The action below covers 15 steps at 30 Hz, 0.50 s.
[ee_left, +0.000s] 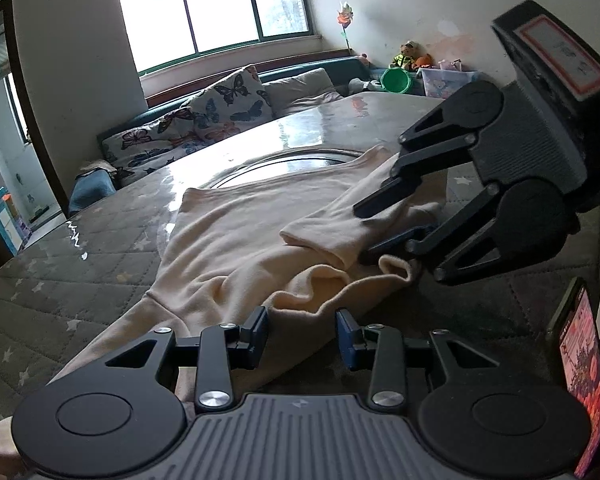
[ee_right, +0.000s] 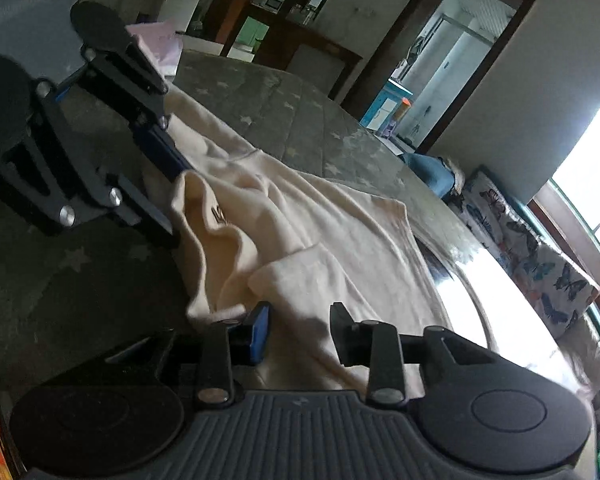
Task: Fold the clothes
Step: 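Grasp the garment sleeve with the right gripper and lift it toward the left gripper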
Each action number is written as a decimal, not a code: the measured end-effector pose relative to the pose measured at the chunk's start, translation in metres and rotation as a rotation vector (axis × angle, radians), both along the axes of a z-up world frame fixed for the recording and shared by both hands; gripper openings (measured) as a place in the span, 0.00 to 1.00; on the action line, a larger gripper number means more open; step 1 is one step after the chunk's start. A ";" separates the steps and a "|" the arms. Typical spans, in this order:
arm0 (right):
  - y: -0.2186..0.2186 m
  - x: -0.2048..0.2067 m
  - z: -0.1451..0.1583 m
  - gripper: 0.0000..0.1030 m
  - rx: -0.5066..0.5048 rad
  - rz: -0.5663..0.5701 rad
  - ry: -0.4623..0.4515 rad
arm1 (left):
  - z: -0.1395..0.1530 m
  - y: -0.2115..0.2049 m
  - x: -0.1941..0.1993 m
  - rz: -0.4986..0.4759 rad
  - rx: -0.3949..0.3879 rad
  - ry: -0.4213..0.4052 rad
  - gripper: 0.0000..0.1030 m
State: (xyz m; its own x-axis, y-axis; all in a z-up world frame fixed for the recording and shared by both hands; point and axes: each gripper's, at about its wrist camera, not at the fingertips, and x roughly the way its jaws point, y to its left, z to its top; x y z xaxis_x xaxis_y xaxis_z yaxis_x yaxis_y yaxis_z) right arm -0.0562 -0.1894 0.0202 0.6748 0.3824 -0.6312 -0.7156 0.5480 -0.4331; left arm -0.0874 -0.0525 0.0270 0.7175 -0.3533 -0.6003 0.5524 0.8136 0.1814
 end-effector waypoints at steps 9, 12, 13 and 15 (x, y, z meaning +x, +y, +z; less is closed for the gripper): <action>-0.043 0.015 0.033 0.03 0.317 -0.171 0.114 | 0.000 0.002 -0.002 0.000 0.000 -0.004 0.31; -0.066 0.018 0.045 0.03 0.406 -0.252 0.100 | 0.000 0.001 -0.002 -0.001 0.001 -0.005 0.31; -0.074 0.019 0.048 0.02 0.427 -0.278 0.091 | 0.000 0.001 -0.002 -0.001 0.001 -0.005 0.31; -0.091 0.021 0.054 0.02 0.471 -0.333 0.074 | 0.000 0.001 -0.003 -0.002 0.002 -0.006 0.32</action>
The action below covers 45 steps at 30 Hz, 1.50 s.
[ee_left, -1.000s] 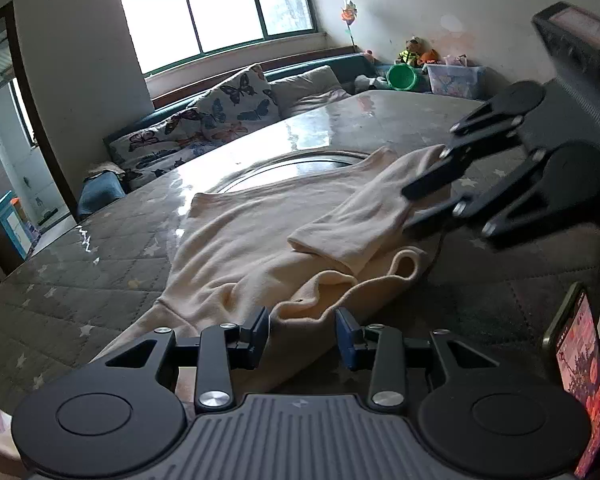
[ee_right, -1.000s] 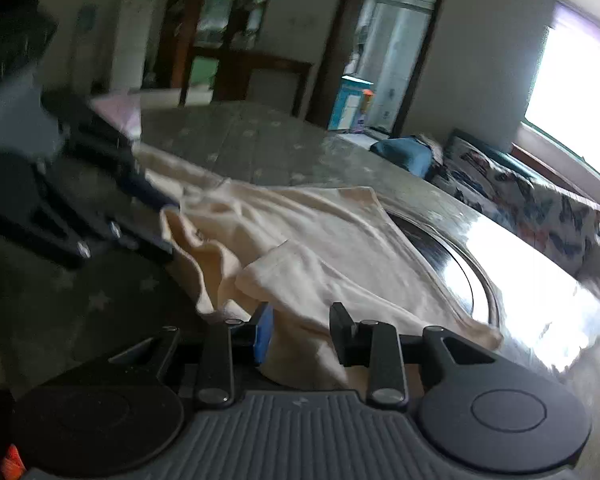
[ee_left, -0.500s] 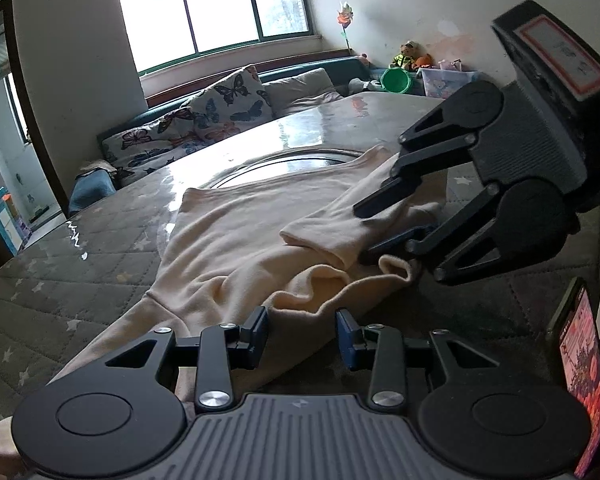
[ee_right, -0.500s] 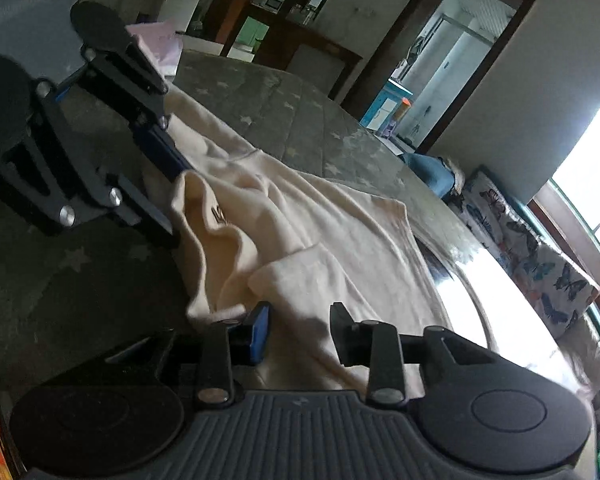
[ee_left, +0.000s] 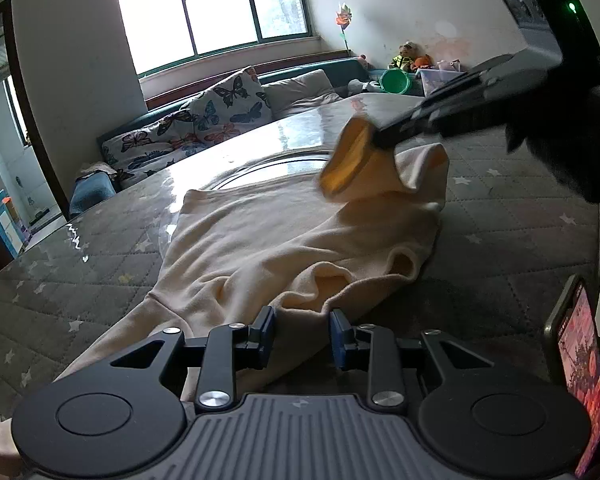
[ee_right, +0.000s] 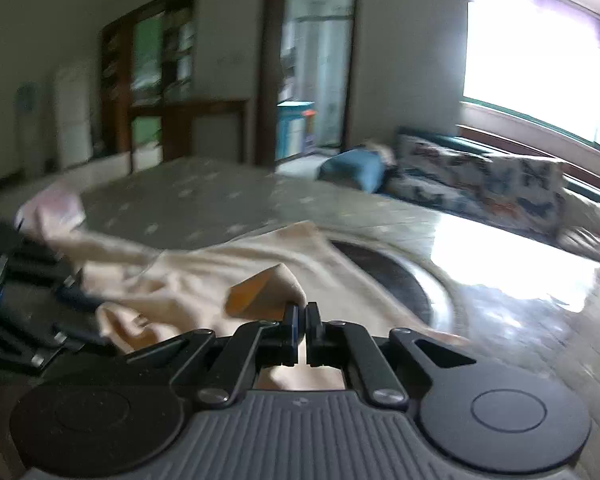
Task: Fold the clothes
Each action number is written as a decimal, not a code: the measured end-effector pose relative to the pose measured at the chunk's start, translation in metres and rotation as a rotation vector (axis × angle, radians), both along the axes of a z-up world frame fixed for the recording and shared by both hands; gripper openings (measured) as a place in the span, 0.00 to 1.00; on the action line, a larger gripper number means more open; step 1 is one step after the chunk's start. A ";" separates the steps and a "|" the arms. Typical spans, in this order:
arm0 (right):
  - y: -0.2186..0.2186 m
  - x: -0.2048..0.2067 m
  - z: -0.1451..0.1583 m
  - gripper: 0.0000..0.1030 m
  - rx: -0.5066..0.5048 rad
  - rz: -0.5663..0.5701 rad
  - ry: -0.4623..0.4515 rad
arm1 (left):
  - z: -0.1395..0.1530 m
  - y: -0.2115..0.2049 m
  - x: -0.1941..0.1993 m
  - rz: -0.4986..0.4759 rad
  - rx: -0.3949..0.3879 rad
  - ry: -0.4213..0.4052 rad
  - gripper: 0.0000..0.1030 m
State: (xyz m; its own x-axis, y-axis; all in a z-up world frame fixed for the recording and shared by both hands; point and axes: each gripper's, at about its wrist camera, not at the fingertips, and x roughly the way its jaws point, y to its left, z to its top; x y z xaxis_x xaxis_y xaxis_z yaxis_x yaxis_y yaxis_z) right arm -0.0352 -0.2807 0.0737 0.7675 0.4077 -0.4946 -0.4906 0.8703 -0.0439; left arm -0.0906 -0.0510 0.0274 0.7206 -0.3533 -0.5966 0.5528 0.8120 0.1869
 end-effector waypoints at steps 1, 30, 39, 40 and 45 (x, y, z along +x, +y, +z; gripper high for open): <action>-0.010 0.000 0.002 0.02 0.019 -0.035 -0.004 | 0.000 0.000 0.000 0.000 0.001 -0.001 0.32; -0.119 -0.047 -0.025 0.27 0.114 -0.390 0.065 | -0.003 -0.004 0.002 -0.012 0.008 -0.019 0.28; -0.033 -0.032 -0.029 0.31 0.096 0.019 0.184 | -0.003 -0.002 0.001 -0.010 0.000 -0.019 0.30; -0.025 -0.031 -0.029 0.31 0.090 0.047 0.193 | -0.003 -0.002 0.001 -0.010 -0.002 -0.017 0.30; 0.001 -0.022 -0.036 0.31 0.052 0.129 0.221 | -0.004 -0.001 0.002 -0.009 -0.011 -0.011 0.27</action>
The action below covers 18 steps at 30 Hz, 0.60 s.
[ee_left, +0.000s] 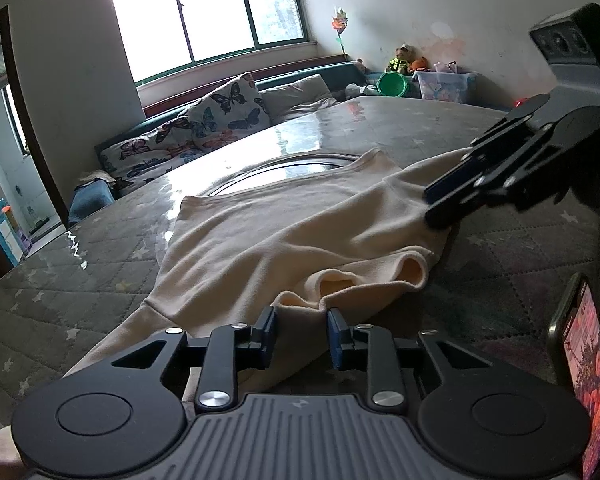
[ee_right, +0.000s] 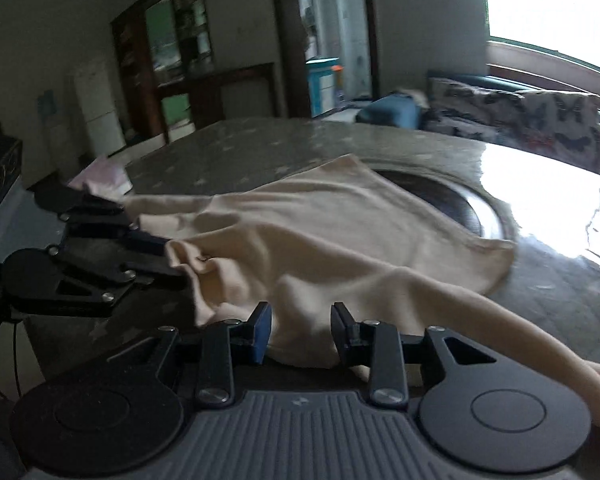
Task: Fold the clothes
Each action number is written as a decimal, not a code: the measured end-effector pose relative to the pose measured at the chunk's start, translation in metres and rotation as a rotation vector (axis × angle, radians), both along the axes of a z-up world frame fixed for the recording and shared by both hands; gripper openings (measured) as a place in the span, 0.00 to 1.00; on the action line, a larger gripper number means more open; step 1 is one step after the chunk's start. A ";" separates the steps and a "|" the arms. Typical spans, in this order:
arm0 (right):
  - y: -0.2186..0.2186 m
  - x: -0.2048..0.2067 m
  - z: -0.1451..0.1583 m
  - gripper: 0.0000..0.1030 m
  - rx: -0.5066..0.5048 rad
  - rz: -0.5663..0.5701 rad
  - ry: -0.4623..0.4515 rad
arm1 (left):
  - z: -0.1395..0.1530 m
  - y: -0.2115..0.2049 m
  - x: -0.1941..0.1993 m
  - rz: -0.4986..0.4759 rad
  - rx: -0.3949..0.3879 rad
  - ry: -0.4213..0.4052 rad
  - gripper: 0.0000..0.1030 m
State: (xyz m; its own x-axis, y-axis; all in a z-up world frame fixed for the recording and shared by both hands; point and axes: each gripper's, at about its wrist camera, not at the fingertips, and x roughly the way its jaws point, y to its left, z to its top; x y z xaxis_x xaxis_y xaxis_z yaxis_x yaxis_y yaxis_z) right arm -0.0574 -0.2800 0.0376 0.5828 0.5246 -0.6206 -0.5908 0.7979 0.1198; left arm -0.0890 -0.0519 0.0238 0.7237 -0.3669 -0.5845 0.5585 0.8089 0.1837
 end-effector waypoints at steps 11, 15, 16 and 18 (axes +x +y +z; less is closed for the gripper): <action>0.023 0.001 -0.004 0.34 0.001 0.085 0.020 | 0.004 0.001 -0.014 -0.044 -0.013 0.000 0.15; 0.033 0.000 -0.011 0.34 -0.026 0.118 0.038 | 0.005 0.002 -0.022 -0.058 -0.011 -0.005 0.15; 0.035 0.001 -0.013 0.34 -0.036 0.122 0.041 | 0.006 0.003 -0.024 -0.060 -0.014 -0.005 0.15; 0.038 0.001 -0.017 0.33 -0.055 0.126 0.052 | 0.006 0.004 -0.027 -0.064 -0.016 -0.006 0.15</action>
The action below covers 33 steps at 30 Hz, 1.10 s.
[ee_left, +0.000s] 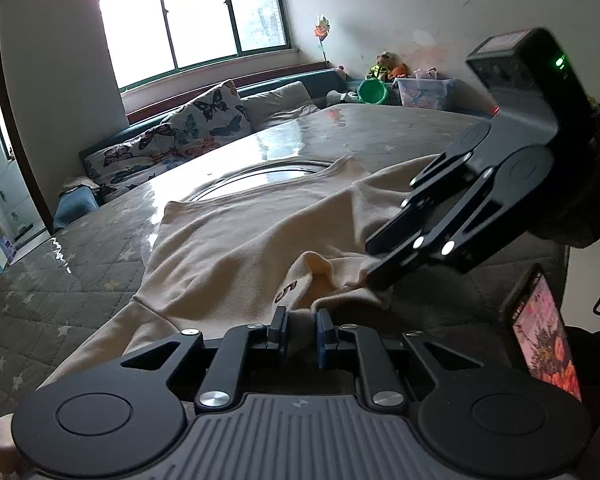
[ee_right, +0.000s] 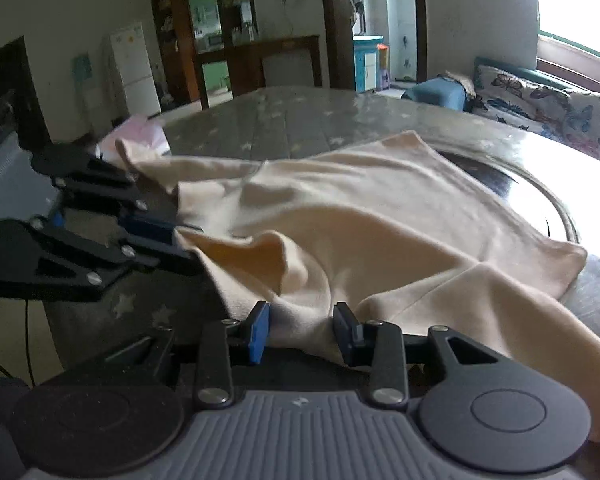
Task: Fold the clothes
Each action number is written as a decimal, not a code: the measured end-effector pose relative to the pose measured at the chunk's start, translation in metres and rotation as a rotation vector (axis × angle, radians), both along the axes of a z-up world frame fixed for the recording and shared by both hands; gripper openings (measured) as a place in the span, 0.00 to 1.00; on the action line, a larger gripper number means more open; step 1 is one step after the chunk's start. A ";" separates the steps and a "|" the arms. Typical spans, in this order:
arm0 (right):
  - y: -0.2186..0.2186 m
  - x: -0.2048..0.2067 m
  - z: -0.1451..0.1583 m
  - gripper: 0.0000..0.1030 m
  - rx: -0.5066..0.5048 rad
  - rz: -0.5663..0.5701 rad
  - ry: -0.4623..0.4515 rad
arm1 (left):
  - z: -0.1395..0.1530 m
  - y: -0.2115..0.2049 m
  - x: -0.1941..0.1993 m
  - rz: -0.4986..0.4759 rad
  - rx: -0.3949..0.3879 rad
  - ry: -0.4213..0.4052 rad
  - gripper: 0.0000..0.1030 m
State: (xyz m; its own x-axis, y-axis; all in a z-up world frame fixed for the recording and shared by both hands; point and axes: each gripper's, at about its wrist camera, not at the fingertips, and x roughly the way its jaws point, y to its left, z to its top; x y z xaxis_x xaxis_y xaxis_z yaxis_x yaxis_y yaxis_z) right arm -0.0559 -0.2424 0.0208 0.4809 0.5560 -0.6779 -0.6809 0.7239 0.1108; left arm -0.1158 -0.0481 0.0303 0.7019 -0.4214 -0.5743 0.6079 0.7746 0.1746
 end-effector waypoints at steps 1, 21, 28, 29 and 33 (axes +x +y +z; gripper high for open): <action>0.000 0.000 -0.001 0.29 -0.005 -0.003 0.006 | 0.000 0.000 -0.001 -0.002 0.000 0.000 0.15; -0.051 -0.009 0.043 0.15 0.076 0.026 0.118 | 0.011 0.012 -0.007 -0.101 0.019 0.061 0.36; -0.097 0.042 0.067 0.22 0.101 -0.198 0.019 | 0.042 0.035 0.041 0.057 -0.011 -0.014 0.38; -0.102 0.051 0.065 0.22 0.093 -0.236 0.015 | 0.044 0.037 0.052 0.092 -0.024 -0.014 0.39; -0.117 0.085 0.052 0.23 0.032 -0.339 0.000 | 0.046 0.043 0.112 0.220 -0.059 0.009 0.41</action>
State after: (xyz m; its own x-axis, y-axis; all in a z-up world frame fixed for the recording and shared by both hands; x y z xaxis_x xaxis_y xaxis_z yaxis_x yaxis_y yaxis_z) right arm 0.0293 -0.3593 0.0723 0.6416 0.3857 -0.6630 -0.4023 0.9051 0.1372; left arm -0.0039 -0.0052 0.0767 0.7754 -0.2919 -0.5599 0.4245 0.8974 0.1200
